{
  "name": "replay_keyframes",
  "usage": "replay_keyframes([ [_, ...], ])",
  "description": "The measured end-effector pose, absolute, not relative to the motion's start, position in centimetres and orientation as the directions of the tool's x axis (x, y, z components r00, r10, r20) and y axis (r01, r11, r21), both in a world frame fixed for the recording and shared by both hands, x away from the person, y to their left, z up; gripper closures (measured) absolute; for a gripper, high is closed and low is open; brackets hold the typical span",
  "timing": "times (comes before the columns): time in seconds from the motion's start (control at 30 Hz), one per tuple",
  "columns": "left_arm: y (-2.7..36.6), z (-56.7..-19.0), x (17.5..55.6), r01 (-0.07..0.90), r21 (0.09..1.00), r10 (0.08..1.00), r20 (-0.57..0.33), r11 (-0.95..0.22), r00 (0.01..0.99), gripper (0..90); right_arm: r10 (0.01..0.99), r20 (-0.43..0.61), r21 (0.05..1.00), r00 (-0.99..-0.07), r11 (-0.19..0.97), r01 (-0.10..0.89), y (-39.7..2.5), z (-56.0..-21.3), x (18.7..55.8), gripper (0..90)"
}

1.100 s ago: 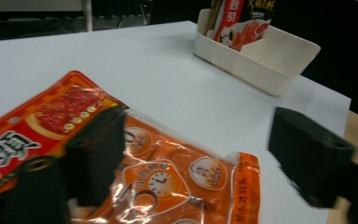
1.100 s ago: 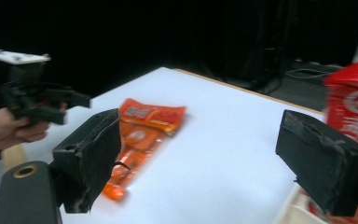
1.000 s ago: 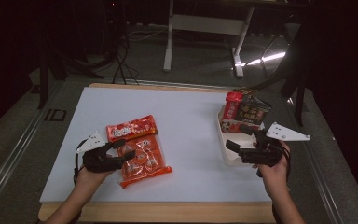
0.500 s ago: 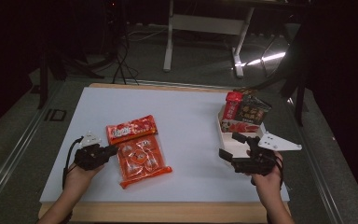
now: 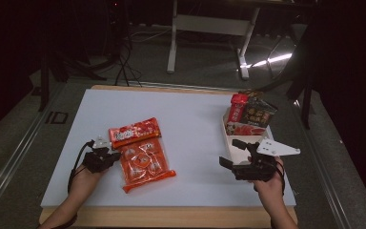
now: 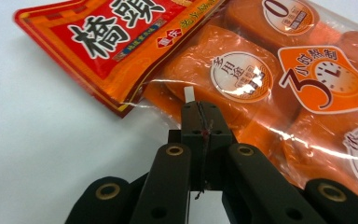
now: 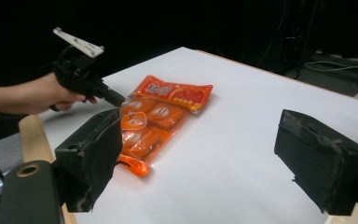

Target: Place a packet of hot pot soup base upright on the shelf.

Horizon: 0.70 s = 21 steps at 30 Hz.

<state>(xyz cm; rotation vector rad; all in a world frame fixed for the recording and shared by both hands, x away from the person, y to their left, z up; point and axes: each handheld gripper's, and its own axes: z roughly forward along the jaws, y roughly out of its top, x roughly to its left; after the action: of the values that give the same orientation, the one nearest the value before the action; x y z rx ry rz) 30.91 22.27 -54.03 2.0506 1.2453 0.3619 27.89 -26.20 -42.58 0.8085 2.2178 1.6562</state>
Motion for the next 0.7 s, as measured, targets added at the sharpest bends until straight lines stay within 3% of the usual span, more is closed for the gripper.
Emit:
replay_keyframes([
  [0.17, 21.4, -54.0, 31.5, 0.656, 0.685, 0.858, -0.089, -0.316, 0.506, 90.0, 0.574, 0.104, 0.940, -0.812, 0.209, 0.269, -26.2, -42.6, 27.8, 15.0],
  [0.7, 20.2, -53.9, 32.9, 0.668, 0.670, 0.841, -0.119, -0.324, 0.528, 90.0, 0.567, 0.105, 0.934, -0.817, 0.226, 0.276, -25.9, -42.9, 27.9, 15.2],
])
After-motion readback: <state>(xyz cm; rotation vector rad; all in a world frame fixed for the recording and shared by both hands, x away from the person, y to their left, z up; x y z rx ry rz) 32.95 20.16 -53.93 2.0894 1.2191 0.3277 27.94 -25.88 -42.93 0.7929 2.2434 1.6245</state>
